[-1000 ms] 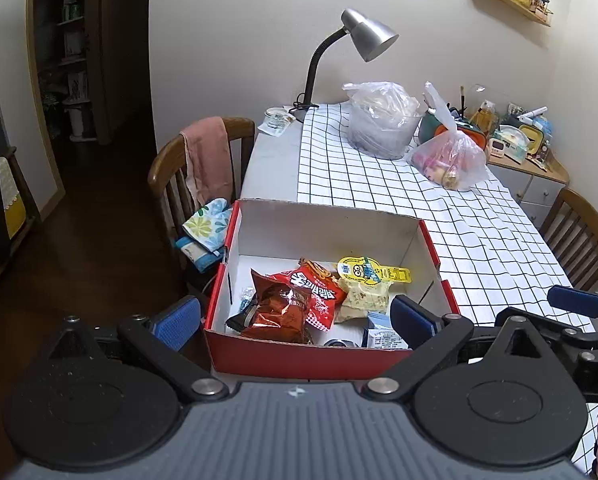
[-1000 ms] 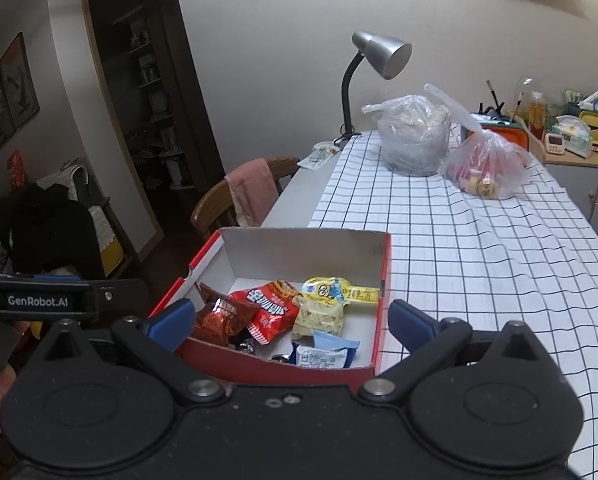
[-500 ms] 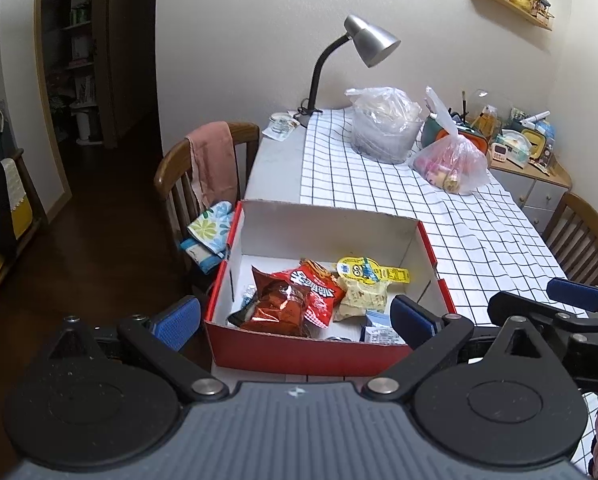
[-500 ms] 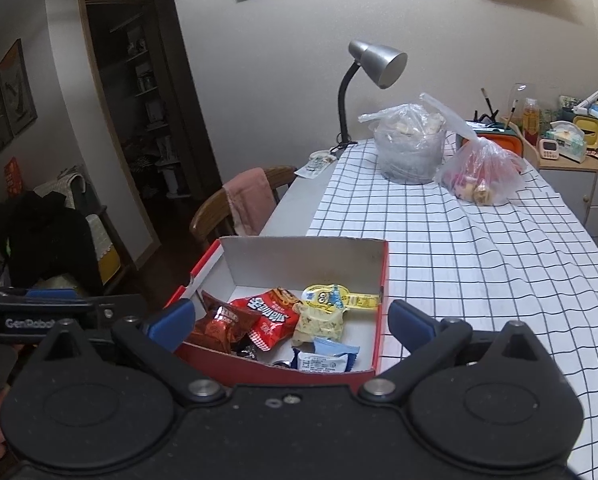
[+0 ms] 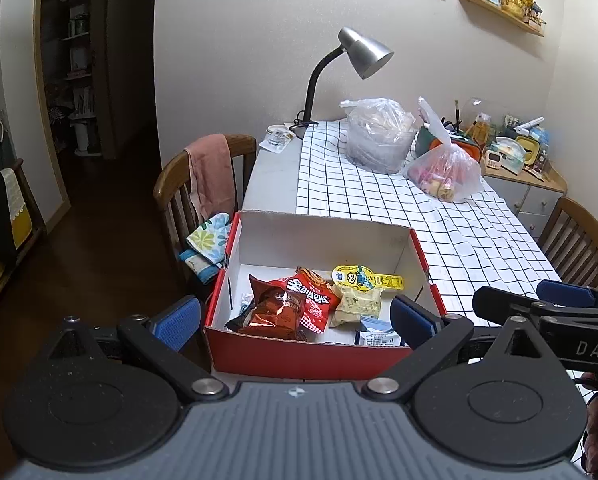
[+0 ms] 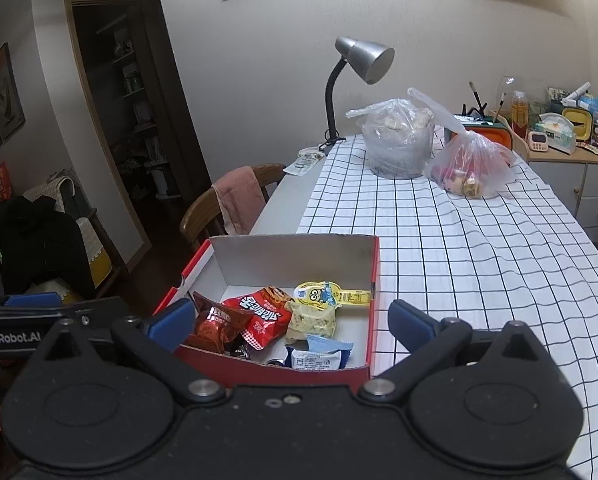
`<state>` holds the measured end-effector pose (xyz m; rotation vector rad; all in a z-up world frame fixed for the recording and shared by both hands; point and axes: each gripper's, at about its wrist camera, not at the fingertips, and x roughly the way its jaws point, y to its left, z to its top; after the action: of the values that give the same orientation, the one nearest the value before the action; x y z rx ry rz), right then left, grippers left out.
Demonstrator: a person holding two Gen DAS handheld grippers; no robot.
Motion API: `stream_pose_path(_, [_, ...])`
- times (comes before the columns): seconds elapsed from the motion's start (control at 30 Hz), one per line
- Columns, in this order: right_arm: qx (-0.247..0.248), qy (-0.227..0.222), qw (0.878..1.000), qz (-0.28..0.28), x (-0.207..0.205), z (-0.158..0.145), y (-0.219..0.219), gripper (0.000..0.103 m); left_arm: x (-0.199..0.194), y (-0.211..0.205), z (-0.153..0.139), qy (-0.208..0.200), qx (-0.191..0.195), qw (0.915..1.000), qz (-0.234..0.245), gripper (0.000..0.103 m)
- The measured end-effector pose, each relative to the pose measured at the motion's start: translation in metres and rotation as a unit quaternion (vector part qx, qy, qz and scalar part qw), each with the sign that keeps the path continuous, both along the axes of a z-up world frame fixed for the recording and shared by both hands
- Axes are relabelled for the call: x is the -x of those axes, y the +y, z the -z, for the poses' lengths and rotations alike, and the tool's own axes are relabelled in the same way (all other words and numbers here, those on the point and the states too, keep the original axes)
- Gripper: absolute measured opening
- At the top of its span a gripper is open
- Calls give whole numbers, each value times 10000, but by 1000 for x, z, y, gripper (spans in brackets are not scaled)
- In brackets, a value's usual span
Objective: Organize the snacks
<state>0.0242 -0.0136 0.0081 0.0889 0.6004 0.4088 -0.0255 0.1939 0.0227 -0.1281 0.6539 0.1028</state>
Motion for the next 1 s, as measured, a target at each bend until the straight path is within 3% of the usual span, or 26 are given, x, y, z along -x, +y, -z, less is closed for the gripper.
stream_pose_path(1.0, [-112,66,9999,-1,-1,6,0,103,3,-1,2,14,-86,9999,53,102])
